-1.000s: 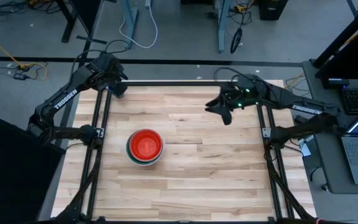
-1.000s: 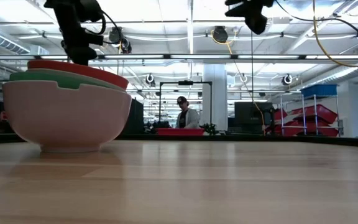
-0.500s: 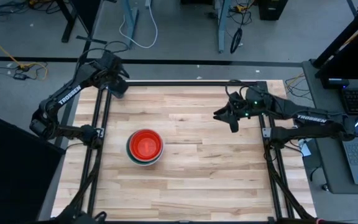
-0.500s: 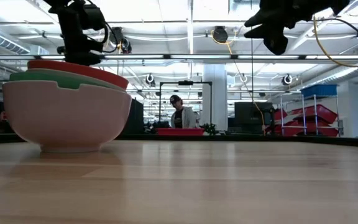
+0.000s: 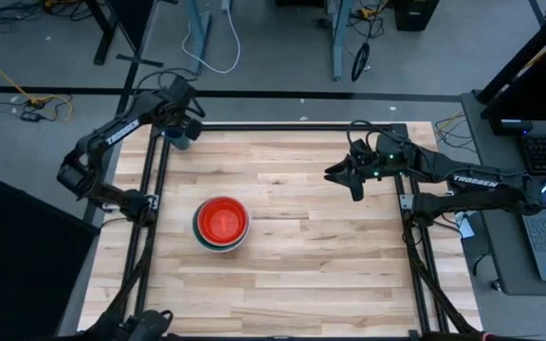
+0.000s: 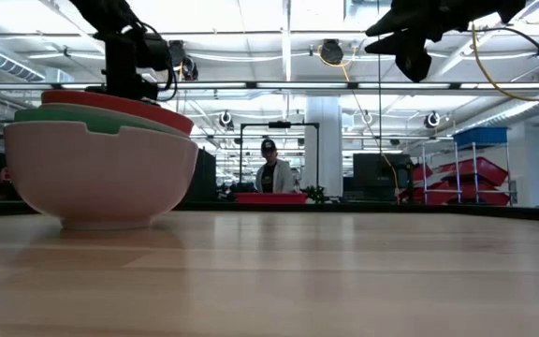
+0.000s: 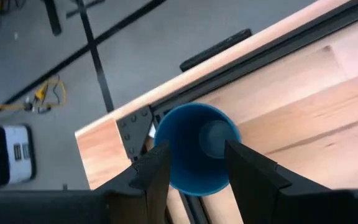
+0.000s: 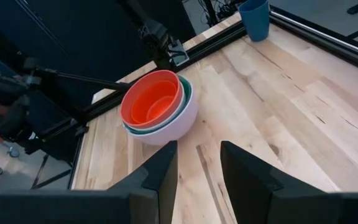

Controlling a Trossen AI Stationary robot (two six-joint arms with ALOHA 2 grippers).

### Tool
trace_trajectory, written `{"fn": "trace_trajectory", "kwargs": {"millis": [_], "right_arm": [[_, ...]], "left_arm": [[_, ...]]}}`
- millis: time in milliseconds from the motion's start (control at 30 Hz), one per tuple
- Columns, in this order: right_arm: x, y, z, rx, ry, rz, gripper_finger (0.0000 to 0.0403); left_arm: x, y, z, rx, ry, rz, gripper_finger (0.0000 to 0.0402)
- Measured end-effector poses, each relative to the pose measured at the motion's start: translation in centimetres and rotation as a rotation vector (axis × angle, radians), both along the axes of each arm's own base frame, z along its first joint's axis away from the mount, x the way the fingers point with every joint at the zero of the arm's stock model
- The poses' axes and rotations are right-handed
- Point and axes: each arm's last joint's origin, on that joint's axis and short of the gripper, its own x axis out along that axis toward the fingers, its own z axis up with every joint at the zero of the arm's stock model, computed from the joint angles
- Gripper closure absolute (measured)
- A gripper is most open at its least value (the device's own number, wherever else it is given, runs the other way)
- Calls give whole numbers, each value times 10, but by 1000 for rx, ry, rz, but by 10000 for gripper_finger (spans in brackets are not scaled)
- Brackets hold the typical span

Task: Nest bowls inside each other
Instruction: Move the blue cup to the middle of the table

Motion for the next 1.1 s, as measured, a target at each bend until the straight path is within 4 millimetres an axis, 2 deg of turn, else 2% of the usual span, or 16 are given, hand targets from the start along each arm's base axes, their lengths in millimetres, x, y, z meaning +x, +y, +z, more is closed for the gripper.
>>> {"fn": "trace_trajectory", "kwargs": {"millis": [200, 367, 633, 1100], "right_arm": [[0, 0, 0, 2, -1, 0, 296], [0, 0, 0, 2, -1, 2, 296], [0, 0, 0, -3, 0, 1, 296], [0, 0, 0, -2, 1, 1, 296]], "left_arm": [[2, 6, -16, -66, 33, 71, 263], [3, 7, -22, -129, -53, 129, 263], [6, 10, -25, -172, -132, 105, 263], [8, 26, -55, -291, -90, 95, 263]]}}
